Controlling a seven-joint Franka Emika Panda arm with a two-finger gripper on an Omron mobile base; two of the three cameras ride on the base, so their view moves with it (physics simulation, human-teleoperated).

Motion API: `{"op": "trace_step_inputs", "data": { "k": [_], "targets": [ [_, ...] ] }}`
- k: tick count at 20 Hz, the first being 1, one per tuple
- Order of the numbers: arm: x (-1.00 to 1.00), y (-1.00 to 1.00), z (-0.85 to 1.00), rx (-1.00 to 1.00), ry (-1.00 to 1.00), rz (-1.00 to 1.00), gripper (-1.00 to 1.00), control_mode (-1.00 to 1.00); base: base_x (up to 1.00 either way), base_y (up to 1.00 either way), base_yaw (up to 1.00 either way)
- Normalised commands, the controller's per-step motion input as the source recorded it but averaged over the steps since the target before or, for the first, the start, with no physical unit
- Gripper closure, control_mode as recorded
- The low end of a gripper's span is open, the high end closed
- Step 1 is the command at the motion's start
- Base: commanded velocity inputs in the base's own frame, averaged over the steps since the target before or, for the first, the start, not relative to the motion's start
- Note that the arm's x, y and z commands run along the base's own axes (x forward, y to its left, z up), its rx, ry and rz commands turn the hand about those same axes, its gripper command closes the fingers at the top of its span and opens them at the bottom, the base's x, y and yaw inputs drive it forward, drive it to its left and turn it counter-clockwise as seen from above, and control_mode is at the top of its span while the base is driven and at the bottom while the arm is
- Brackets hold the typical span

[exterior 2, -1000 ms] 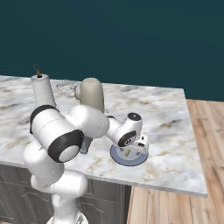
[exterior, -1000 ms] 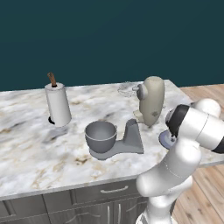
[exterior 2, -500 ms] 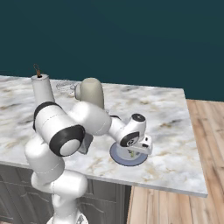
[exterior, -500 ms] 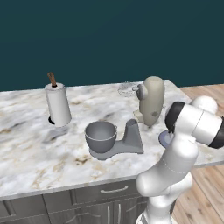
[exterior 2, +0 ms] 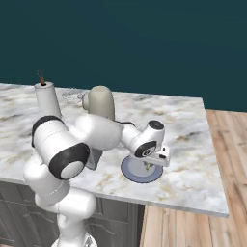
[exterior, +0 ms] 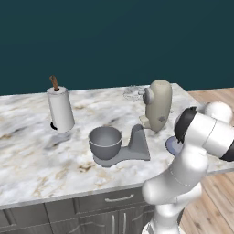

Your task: Add butter and sugar cubes to the stand mixer bowl and then turn on the stand mixer to begin making frosting.

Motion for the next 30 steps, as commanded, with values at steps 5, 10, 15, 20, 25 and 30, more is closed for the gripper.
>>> {"op": "trace_step_inputs", "data": {
  "k": [5, 10, 15, 20, 25, 30],
  "targets": [
    [-0.51, 0.1, 0.99, 0.0, -0.13, 0.0, 1.0, -1.0, 0.0, 0.0, 0.0],
    [-0.55, 0.31, 0.85, 0.0, -0.06, 0.0, 1.0, -1.0, 0.0, 0.0, 0.0],
    [-0.62, 0.43, 0.67, 0.0, -0.01, 0.0, 1.0, -1.0, 0.0, 0.0, 0.0],
    [-0.73, 0.56, 0.38, -0.01, 0.0, 0.0, 1.0, -1.0, 0.0, 0.0, 0.0],
    [-0.58, 0.69, 0.18, -0.04, 0.0, 0.0, 1.0, -1.0, 0.0, 0.0, 0.0],
    [-0.11, 0.87, 0.14, -0.04, 0.0, 0.0, 1.0, -1.0, 0.0, 0.0, 0.0]
  ]
}}
